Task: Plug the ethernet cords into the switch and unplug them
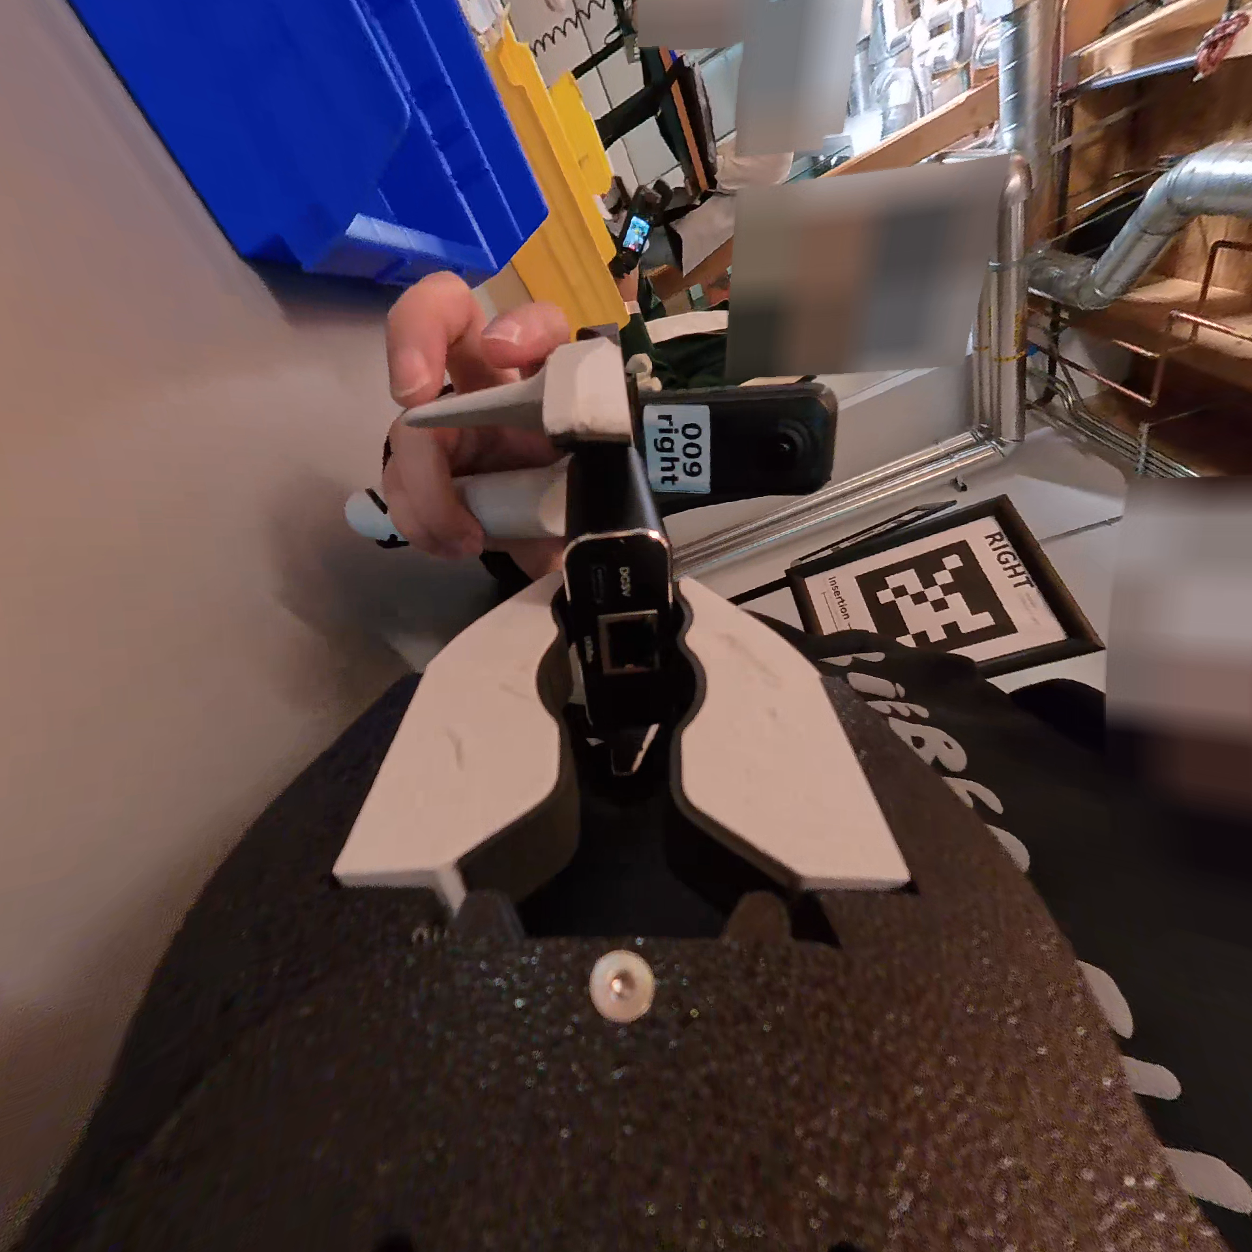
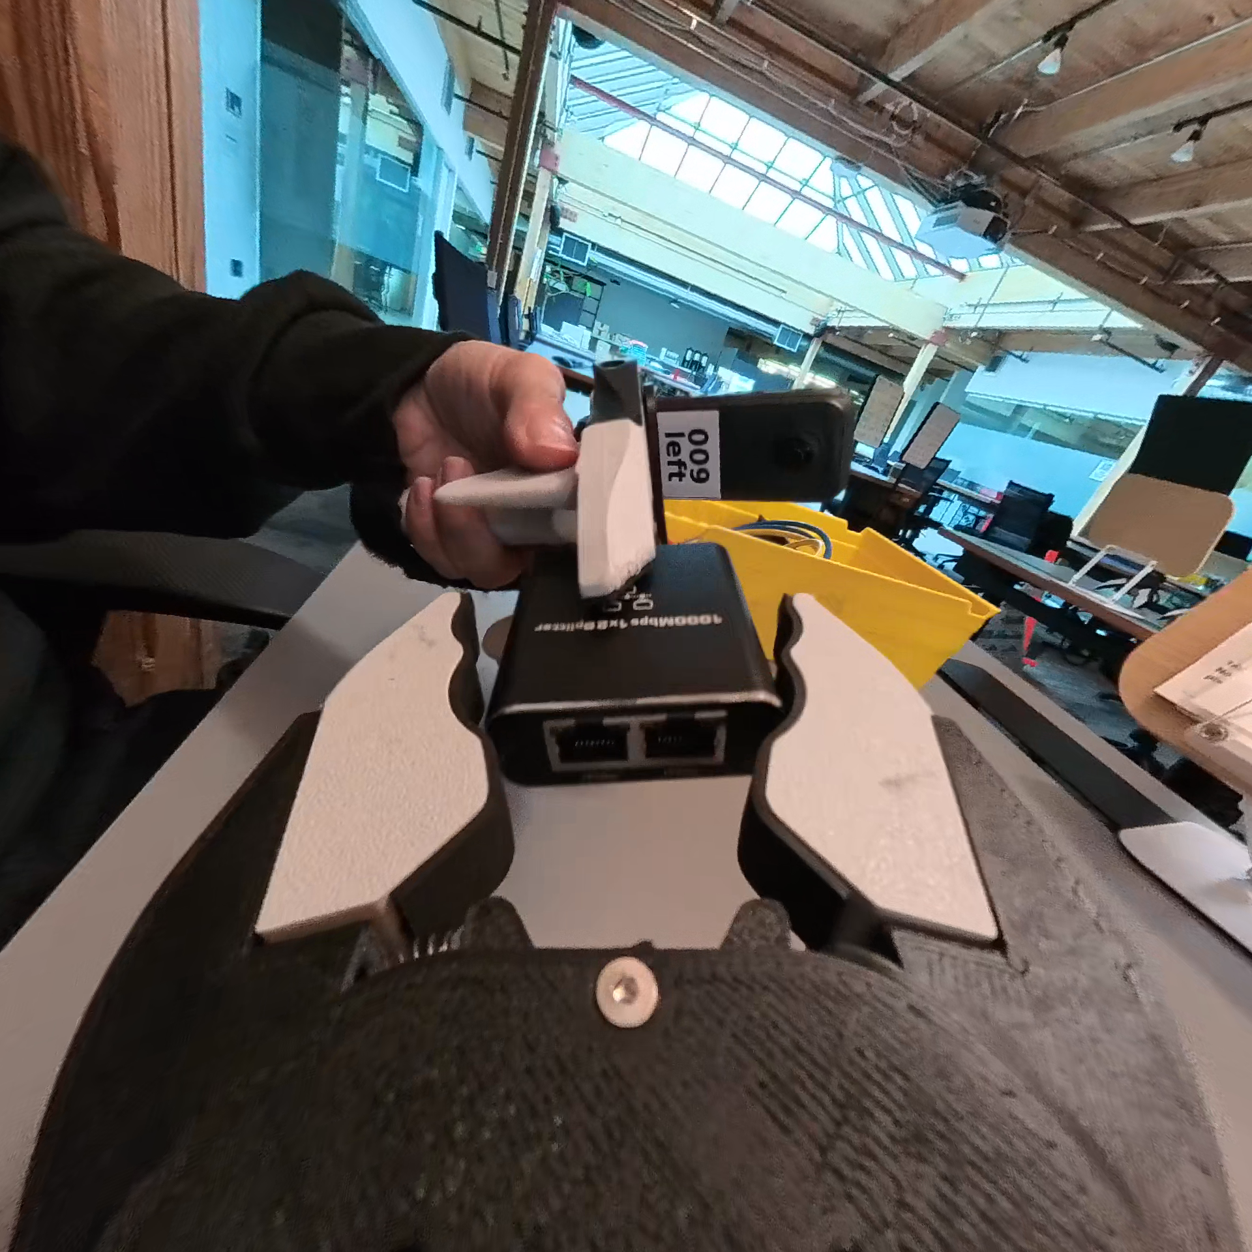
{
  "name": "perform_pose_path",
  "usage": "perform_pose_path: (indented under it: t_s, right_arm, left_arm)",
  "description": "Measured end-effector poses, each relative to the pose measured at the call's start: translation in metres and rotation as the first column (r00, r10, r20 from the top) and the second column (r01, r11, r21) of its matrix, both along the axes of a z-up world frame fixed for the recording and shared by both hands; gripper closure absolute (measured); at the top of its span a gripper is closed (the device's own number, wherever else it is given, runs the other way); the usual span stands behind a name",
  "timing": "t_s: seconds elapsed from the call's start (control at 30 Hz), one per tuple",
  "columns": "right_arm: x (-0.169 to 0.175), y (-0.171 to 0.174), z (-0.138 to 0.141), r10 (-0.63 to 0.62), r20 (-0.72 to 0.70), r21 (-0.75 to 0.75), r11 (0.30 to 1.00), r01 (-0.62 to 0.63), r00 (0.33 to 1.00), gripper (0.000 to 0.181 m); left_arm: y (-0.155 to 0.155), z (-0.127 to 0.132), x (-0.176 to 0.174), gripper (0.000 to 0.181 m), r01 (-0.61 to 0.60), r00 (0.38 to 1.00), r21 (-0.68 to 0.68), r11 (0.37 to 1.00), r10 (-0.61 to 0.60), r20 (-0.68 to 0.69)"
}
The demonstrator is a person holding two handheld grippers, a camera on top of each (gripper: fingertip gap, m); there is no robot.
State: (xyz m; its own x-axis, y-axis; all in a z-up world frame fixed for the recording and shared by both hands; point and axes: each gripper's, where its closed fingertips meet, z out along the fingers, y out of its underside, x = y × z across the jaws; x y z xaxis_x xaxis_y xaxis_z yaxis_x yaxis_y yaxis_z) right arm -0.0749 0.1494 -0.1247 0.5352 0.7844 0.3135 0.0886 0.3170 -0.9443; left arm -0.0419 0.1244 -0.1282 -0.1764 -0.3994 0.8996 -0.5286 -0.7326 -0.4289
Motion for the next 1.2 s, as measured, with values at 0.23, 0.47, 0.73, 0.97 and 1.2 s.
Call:
perform_pose_path:
  t_s: [0.23,0.47,0.73,0.97,1.2]
  right_arm:
    - [0.004,0.007,-0.004,-0.036,-0.006,-0.022,0.999,0.036,0.999,0.101]
    - [0.007,0.014,-0.012,-0.071,0.016,-0.140,0.987,0.072,0.997,0.102]
    - [0.045,0.026,-0.014,-0.123,-0.162,-0.303,0.950,0.069,0.979,0.103]
    - [0.046,0.034,-0.017,-0.141,-0.185,-0.343,0.937,0.071,0.972,0.103]
    - [0.049,0.029,-0.011,-0.109,-0.235,-0.313,0.949,0.031,0.966,0.105]
  left_arm:
    - [0.001,-0.003,0.004,0.157,-0.049,0.999,-0.024,0.999,0.049,-0.019]
    - [0.011,-0.006,0.006,0.155,-0.099,0.995,0.013,0.995,0.099,-0.003]
    - [0.103,0.035,-0.046,0.146,-0.264,0.953,0.827,0.496,0.269,0.142]
    - [0.287,0.040,-0.156,0.133,0.277,0.886,0.864,-0.421,0.460,-0.060]
    - [0.337,-0.035,-0.160,0.137,0.592,0.804,0.672,-0.446,0.393,-0.447]
